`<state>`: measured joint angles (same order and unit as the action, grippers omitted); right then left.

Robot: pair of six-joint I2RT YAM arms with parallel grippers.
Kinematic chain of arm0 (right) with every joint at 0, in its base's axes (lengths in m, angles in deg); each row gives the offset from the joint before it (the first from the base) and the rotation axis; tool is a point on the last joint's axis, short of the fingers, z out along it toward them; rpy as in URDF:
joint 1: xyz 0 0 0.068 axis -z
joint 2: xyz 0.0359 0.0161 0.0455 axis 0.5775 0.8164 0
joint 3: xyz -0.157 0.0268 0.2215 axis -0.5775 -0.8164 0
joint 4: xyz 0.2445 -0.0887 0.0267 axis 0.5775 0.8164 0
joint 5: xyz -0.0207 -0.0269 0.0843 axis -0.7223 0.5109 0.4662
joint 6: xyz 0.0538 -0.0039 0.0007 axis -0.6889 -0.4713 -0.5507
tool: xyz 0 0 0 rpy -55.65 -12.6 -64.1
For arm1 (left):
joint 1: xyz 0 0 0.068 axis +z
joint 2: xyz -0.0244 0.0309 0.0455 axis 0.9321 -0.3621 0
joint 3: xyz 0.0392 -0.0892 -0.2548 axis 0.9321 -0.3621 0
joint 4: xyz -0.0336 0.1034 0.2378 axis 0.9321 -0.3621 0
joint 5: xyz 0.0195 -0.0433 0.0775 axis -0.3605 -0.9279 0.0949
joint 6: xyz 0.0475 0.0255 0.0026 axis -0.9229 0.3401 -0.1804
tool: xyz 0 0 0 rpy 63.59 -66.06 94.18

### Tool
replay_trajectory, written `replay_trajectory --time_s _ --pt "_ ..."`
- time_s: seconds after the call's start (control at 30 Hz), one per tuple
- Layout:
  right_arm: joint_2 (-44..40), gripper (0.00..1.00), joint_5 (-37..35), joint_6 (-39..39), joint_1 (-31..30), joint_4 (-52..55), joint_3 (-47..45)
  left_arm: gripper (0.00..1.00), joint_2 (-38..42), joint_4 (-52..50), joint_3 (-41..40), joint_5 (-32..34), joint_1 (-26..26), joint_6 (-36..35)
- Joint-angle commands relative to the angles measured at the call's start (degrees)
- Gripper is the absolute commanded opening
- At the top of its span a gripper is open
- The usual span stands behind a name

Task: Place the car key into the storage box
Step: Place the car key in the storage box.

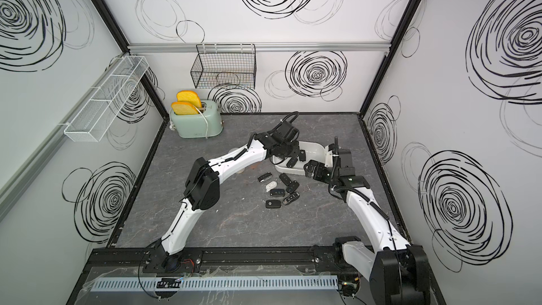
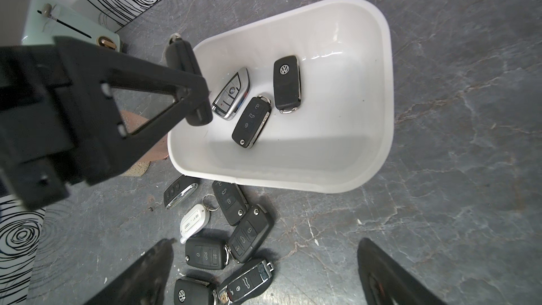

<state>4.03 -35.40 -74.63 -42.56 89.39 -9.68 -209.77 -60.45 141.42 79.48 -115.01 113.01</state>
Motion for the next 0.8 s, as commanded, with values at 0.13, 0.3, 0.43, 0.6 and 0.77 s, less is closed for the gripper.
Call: replay_trajectory --time_s 0.13,0.3,0.43,0.6,0.77 --pt "1.4 0.99 0.6 -1.0 0.5 1.0 1.9 0.34 -5.1 6.2 3.9 -5.7 2.0 3.1" --pt "1.4 0.99 1.0 -1.5 0.6 0.6 1.2 0.35 -8.1 6.0 5.7 -5.5 2.6 7.5" --pt "0.9 0.99 1.4 -2.2 0.6 0.1 0.5 0.36 -9.5 6.4 5.7 -4.8 2.8 12.3" --pt "0.1 0.99 1.9 -2.2 0.8 0.0 0.7 0.36 -11.1 7.0 5.6 -5.0 3.0 17.1" --pt "-0.2 0.99 1.9 -2.3 0.8 -0.2 1.0 0.44 -12.1 6.6 5.6 -4.8 3.3 19.0"
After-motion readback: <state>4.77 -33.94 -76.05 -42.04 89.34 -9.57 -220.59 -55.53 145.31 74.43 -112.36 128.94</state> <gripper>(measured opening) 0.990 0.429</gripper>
